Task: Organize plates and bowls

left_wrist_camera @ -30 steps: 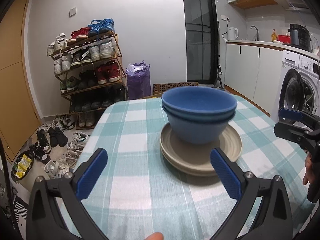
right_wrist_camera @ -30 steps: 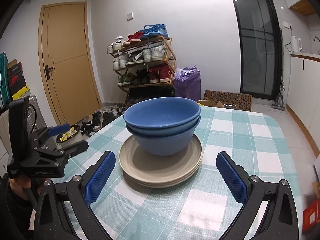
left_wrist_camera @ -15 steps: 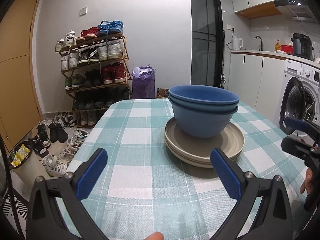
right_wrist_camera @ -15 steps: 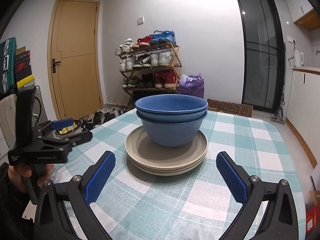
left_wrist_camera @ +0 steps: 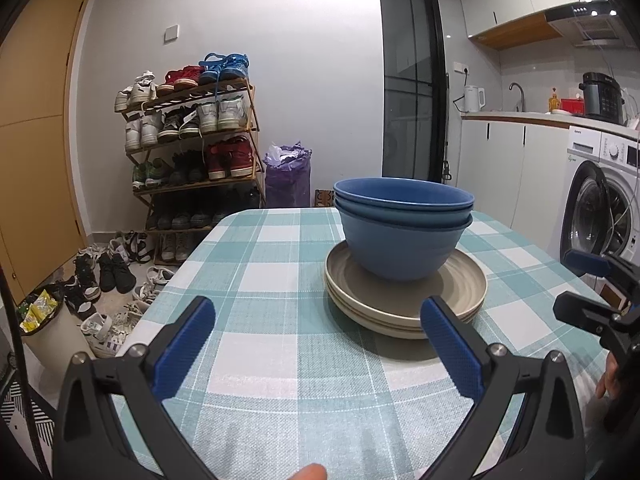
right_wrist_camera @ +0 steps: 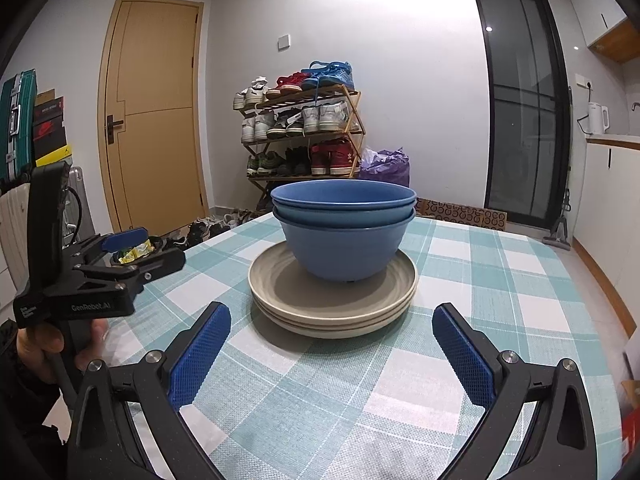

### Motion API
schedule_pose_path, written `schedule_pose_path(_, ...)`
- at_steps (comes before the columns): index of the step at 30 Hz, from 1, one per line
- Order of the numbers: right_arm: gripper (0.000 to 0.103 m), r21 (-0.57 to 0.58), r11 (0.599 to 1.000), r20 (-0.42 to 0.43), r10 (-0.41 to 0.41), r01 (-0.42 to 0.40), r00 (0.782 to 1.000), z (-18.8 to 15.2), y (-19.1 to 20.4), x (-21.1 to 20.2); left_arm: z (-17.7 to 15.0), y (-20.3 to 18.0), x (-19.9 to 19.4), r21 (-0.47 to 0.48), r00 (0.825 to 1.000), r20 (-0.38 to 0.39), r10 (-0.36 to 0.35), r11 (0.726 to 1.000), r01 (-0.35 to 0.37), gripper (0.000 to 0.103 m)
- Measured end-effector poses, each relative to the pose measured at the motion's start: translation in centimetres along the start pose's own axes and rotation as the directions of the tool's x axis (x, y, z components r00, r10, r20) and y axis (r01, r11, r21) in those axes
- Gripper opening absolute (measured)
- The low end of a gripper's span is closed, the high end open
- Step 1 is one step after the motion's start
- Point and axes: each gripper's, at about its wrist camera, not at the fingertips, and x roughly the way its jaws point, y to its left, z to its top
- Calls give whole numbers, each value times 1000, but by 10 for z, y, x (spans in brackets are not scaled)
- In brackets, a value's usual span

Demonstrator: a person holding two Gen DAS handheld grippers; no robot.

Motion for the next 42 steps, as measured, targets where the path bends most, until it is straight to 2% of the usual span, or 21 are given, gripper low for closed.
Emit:
schedule_pose_path(10,103,-13,1000,31,-10,11,999,-2,2,-6,-2,-1,-8,6,999,47,-2,1000,1,103)
schedule_pose_path(18,103,-14,1000,68,-23,24,997,-4,2,-13,-1,-1,-9,7,999,51,0,1000,0,103)
schedule_pose_path(42,103,-6,1000,66,-27,27,997,-3,0,-14,-1,-1,-6,7,999,47,-5,1000,4,103)
